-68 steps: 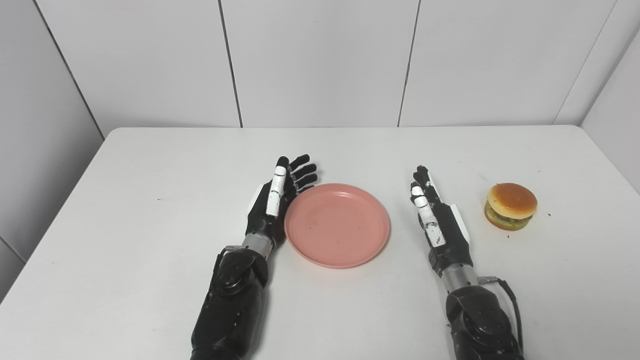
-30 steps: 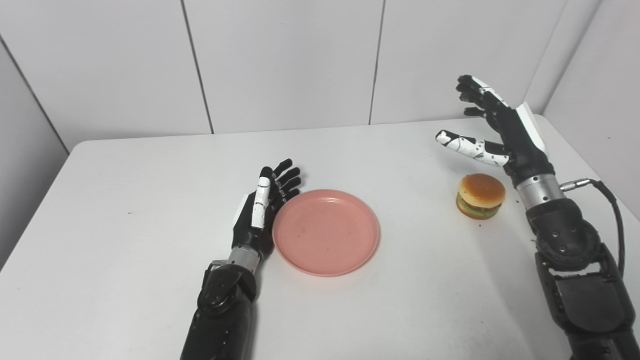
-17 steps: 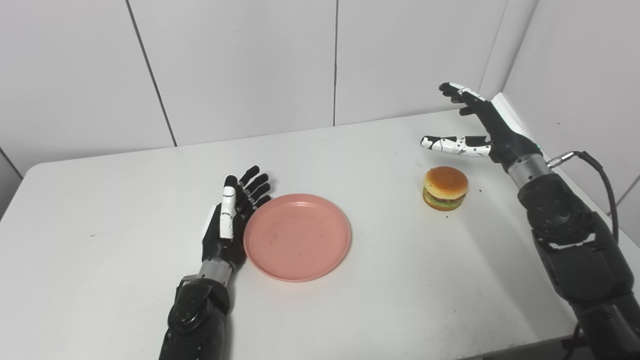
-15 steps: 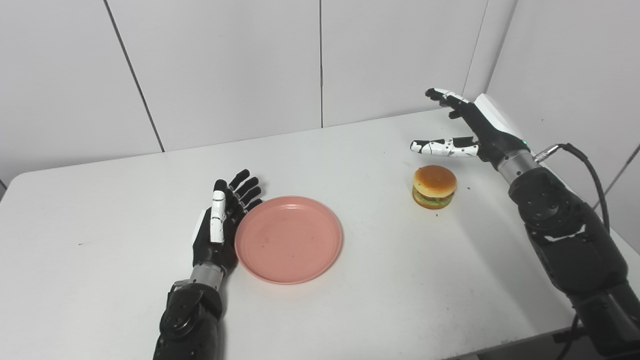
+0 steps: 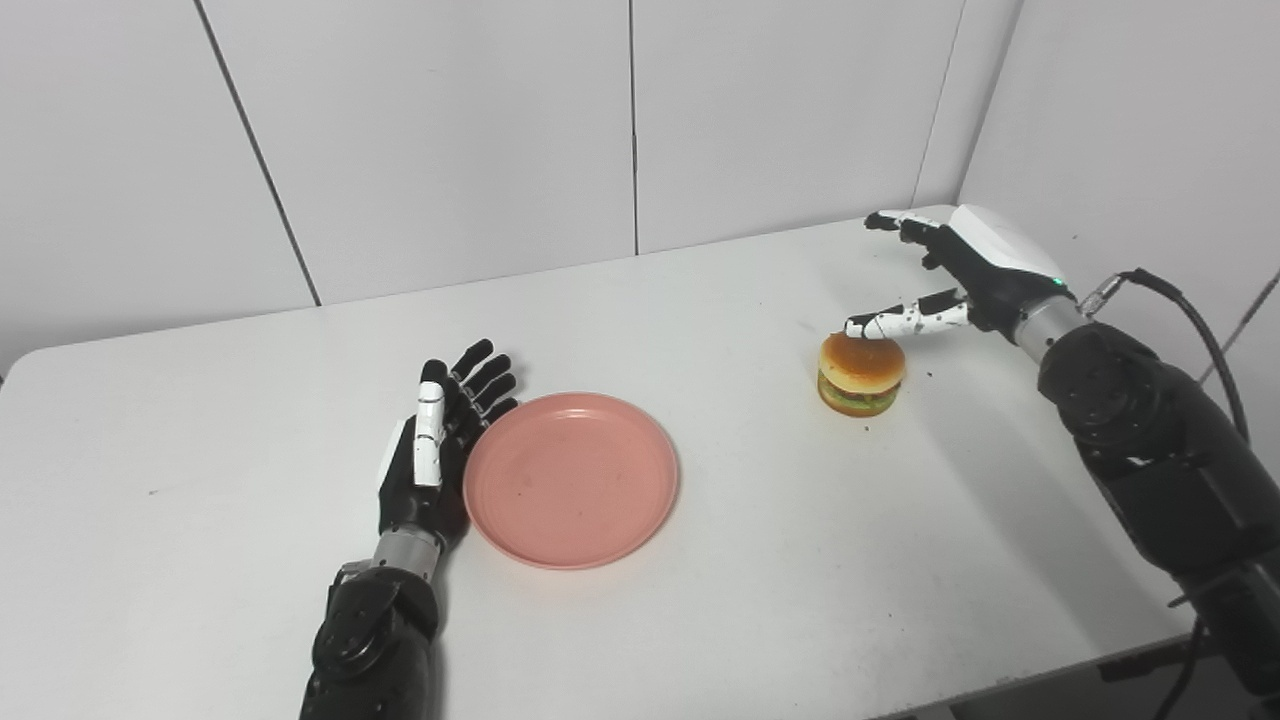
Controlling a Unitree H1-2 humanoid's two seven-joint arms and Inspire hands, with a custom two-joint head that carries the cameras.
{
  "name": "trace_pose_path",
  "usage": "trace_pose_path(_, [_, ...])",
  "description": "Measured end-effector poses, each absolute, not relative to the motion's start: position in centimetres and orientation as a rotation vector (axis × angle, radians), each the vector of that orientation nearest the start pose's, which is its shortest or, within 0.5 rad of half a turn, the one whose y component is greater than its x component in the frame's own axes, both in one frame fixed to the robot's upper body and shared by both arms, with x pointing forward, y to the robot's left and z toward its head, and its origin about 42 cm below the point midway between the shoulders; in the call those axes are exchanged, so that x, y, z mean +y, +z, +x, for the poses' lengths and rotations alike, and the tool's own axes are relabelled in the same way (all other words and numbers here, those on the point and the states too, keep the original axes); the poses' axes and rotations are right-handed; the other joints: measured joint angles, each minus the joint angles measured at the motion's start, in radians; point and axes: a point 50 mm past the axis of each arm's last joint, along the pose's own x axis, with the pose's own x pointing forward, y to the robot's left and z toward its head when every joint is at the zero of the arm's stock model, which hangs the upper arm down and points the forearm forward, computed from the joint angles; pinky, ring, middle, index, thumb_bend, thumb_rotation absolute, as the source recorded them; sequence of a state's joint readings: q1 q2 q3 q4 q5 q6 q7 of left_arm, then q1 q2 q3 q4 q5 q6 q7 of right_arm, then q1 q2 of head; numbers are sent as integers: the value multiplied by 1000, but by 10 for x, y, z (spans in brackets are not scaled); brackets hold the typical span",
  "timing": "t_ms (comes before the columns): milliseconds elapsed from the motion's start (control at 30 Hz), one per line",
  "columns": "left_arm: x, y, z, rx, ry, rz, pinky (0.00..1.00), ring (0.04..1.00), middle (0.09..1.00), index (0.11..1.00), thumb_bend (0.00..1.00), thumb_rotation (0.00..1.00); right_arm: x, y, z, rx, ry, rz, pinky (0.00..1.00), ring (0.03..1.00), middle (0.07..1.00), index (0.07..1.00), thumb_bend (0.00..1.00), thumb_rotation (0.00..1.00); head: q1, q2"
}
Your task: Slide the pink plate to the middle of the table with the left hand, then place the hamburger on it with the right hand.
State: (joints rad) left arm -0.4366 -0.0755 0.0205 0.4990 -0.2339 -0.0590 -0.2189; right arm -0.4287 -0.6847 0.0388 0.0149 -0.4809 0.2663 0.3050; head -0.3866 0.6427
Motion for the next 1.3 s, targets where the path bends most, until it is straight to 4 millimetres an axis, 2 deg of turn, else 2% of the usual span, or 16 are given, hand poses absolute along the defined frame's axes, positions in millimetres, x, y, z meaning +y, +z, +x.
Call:
trace_pose_path(167, [132,113,411,5,-323,-290,837,868,851,832,648,999,-393,273,400,39,29,-1139,735,848,876,851,916,462,-2,2])
trace_pose_path(200, [132,113,410,4,-323,-290,836,870,854,836,643,999,-393,272,400,42,30,-1141,635,782,879,855,920,472,0,2])
trace_pose_path(267, [132,113,410,5,-322,-291,836,871,855,836,643,999,-391,271,400,43,37,-1146,556,723,883,859,921,477,0,2])
trace_pose_path(300, [132,113,410,5,-322,-291,835,870,854,837,642,1000,-390,270,400,45,42,-1149,558,728,888,861,920,476,0,2])
trace_pose_path(467, [132,113,410,5,-323,-290,833,866,851,835,641,1000,-382,263,401,54,73,-1162,691,836,896,865,919,492,8,5])
trace_pose_path(567, [132,113,410,5,-323,-291,836,865,851,836,637,993,-379,256,403,70,85,-1159,663,812,898,869,914,493,8,5])
trace_pose_path(733, [133,113,408,3,-321,-293,847,863,847,827,641,992,-382,240,406,135,114,-1155,756,871,902,872,928,490,9,8])
trace_pose_path(1033, [132,113,407,3,-321,-294,848,865,853,833,645,1000,-375,222,408,173,154,-1158,783,890,907,879,931,461,11,9])
trace_pose_path(1133, [132,113,407,2,-321,-293,837,862,851,829,648,997,-373,219,408,180,166,-1160,780,883,904,877,941,408,12,9])
trace_pose_path(1300, [132,113,406,2,-321,-295,839,866,855,834,644,993,-370,217,408,181,169,-1189,751,851,872,842,855,177,14,15])
